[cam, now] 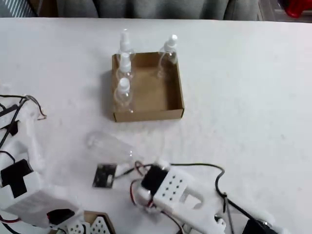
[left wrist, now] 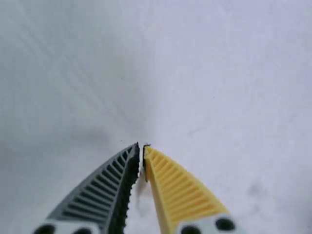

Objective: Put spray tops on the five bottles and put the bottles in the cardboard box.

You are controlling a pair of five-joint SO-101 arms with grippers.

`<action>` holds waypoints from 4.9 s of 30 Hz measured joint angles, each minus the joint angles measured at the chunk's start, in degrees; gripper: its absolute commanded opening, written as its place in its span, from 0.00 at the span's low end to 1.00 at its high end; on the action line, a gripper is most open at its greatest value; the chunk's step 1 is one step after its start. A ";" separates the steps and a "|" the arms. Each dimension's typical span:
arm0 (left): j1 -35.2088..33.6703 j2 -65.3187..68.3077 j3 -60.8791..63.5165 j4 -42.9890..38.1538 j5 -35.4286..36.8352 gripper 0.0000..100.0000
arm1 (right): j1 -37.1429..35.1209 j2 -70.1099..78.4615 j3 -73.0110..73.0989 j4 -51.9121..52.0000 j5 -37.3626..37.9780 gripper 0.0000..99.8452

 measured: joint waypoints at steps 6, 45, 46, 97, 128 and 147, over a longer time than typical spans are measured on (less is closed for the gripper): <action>0.00 0.00 0.00 0.00 0.00 0.02 | -5.63 2.37 5.10 -7.12 0.00 0.23; 0.09 0.00 0.00 0.00 0.00 0.02 | 54.07 13.71 -18.11 9.41 43.34 0.02; 0.09 0.00 0.00 0.00 0.00 0.02 | 56.62 13.71 -19.43 9.41 47.30 0.02; 2.81 0.00 0.00 0.00 -5.63 0.02 | 102.68 11.25 -17.93 -1.49 44.22 0.02; 7.47 0.00 1.76 0.00 -6.24 0.02 | 94.86 -32.97 24.62 -20.40 -5.01 0.03; 7.47 0.00 1.76 0.00 -6.24 0.02 | 101.19 2.81 12.22 -32.62 -5.63 0.03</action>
